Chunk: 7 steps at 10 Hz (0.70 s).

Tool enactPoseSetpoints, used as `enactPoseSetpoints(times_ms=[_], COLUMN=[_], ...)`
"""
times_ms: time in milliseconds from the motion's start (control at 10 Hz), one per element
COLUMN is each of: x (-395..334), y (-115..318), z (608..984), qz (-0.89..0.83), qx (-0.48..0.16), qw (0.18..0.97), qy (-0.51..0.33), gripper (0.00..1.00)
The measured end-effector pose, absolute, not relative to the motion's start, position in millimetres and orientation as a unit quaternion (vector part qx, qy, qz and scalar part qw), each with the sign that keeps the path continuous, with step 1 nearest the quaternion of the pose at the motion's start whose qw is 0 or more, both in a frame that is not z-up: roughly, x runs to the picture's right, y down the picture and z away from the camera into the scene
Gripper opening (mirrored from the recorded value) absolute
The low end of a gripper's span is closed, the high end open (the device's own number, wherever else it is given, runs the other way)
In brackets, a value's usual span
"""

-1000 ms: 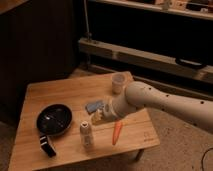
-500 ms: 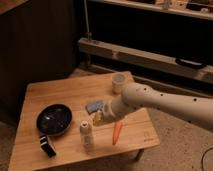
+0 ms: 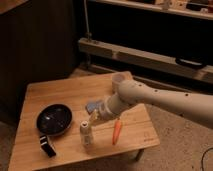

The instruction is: Knock the bottle over

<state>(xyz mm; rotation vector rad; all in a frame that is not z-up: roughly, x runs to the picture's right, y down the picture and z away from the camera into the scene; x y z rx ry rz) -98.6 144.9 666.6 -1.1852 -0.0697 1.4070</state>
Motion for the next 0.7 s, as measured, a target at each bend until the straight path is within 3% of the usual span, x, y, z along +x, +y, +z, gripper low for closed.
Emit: enactPoseSetpoints(times_ms=[300,700], x=[-147.5,-146.0], y=[146.4,139.9], z=[665.8,667.8], qz=[0.554,0.576], qx=[-0.561,-0.534], qw=[0.615,0.619], qy=[-0.035,-0.036], gripper=[0.00,0.03])
